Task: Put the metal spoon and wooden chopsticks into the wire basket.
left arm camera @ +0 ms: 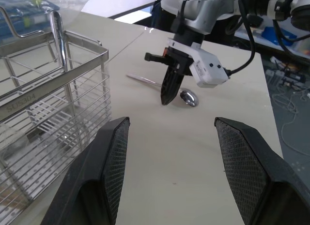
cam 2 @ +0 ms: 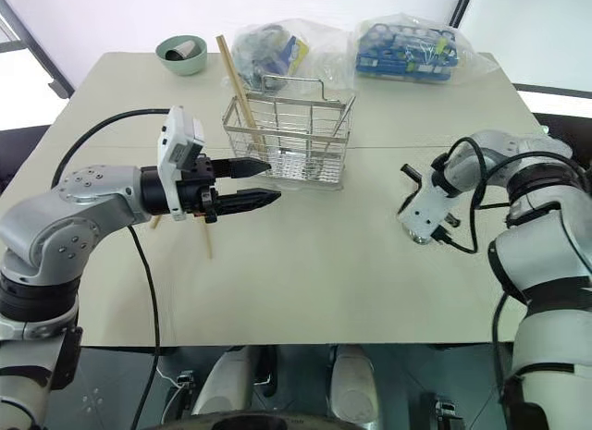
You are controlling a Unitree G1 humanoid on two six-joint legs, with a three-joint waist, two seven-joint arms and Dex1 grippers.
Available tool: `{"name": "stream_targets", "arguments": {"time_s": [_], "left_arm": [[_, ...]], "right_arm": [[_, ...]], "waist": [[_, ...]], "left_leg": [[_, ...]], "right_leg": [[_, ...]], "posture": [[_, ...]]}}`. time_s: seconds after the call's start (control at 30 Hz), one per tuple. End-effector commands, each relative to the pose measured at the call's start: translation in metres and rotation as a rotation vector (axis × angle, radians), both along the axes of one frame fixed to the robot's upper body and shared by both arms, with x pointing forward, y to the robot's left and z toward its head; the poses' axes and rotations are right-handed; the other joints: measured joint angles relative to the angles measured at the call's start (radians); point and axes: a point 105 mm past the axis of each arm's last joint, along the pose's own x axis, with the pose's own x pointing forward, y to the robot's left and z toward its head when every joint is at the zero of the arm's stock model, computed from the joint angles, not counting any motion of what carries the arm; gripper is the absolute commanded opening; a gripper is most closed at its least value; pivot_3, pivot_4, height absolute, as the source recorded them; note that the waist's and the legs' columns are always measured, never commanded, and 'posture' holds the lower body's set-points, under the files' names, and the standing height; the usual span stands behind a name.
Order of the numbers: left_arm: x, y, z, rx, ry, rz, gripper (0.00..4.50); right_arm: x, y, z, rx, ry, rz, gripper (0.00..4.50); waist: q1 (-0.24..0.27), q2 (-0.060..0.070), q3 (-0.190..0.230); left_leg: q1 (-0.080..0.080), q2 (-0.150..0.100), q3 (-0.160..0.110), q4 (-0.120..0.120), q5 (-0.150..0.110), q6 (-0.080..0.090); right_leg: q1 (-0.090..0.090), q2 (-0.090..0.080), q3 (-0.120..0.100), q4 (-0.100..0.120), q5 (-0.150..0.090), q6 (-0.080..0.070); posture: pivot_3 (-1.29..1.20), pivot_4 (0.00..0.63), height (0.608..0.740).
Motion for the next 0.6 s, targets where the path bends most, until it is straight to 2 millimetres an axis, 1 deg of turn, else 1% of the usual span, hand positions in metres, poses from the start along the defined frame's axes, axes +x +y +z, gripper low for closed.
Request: {"name": "stream_targets", "arguments": {"time_s": [0.03, 0.1, 0.17, 0.3, 0.4, 0.47, 0.6], "left_arm": [[0.003, 0.002, 0.015, -0.024, -0.063, 0.011, 2.95], [0.005, 0.001, 0.017, -0.033, -0.065, 0.015, 2.95], [0.007, 0.001, 0.017, -0.039, -0.066, 0.017, 2.95], [0.002, -0.002, 0.015, -0.029, -0.06, -0.016, 2.95], [-0.001, -0.004, 0.014, -0.023, -0.057, -0.034, 2.95], [-0.002, -0.004, 0.014, -0.021, -0.055, -0.041, 2.95], [-0.006, -0.006, 0.014, -0.015, -0.049, -0.06, 2.95]], "right_arm": [[0.005, 0.009, 0.028, 0.103, -0.043, -0.01, 0.28], [0.006, 0.007, 0.038, 0.091, -0.074, -0.004, 0.86], [0.006, -0.001, 0.046, 0.029, -0.106, 0.002, 1.8], [0.003, -0.028, 0.049, -0.133, -0.137, -0.015, 1.8], [-0.003, -0.049, 0.042, -0.246, -0.123, -0.015, 1.8], [-0.005, -0.053, 0.034, -0.259, -0.109, -0.013, 1.8], [-0.008, -0.055, 0.016, -0.261, -0.09, 0.011, 1.8]], "waist": [[0.002, 0.0, 0.0], [0.006, 0.0, 0.0], [0.009, 0.0, 0.0], [0.021, 0.001, 0.001], [0.022, 0.001, 0.0], [0.021, 0.001, 0.001], [0.018, 0.001, 0.001]], "left_leg": [[0.0, 0.0, 0.0, 0.0, 0.0, 0.0], [0.0, 0.0, 0.0, 0.0, 0.0, 0.0], [0.0, -0.001, 0.0, 0.0, 0.0, 0.0], [-0.001, -0.001, 0.0, -0.001, 0.0, 0.0], [-0.001, -0.001, 0.0, -0.002, 0.0, 0.0], [-0.001, -0.001, 0.001, -0.002, 0.0, 0.0], [-0.001, -0.001, 0.002, -0.002, 0.0, 0.0]], "right_leg": [[0.0, 0.0, 0.0, 0.0, 0.0, 0.0], [0.0, 0.0, 0.0, 0.0, 0.0, 0.0], [0.0, 0.0, 0.0, 0.0, 0.0, 0.0], [-0.002, -0.001, 0.0, 0.0, 0.0, 0.0], [-0.003, -0.001, 0.0, 0.0, 0.0, 0.0], [-0.003, -0.001, 0.001, 0.0, 0.0, 0.0], [-0.004, -0.001, 0.001, 0.001, 0.0, 0.0]], "posture": [[0.0, 0.15, 0.707], [0.0, 0.15, 0.707], [0.0, 0.15, 0.707], [0.0, 0.15, 0.707], [0.0, 0.15, 0.707], [0.0, 0.15, 0.707], [0.0, 0.15, 0.707]]}}
